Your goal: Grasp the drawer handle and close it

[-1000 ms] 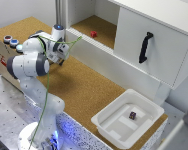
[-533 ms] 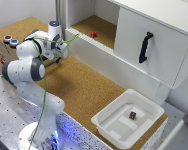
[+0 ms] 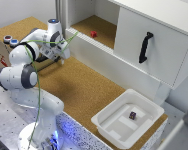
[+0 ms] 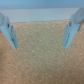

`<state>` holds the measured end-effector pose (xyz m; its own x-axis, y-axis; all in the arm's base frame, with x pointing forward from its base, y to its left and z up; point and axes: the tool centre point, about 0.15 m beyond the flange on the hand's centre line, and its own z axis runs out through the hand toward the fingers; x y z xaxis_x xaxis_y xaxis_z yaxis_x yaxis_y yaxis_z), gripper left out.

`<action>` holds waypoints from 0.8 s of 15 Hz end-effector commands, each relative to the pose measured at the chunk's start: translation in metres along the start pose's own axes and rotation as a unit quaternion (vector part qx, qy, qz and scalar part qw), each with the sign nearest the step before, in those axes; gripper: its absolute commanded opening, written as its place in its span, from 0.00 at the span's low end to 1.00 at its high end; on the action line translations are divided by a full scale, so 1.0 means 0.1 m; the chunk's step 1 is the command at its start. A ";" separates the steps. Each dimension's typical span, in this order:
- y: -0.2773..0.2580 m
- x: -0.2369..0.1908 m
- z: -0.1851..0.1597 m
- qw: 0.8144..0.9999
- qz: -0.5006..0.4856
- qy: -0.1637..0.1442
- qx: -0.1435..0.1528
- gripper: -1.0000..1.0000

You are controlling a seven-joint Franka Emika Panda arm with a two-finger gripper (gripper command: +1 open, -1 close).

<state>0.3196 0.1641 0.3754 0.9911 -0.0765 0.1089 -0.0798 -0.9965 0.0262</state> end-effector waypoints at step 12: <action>0.41 -0.05 -0.08 1.000 0.018 -0.004 -0.005 1.00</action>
<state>0.3156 0.1344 0.3836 0.9872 -0.1269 0.0965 -0.1297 -0.9913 0.0239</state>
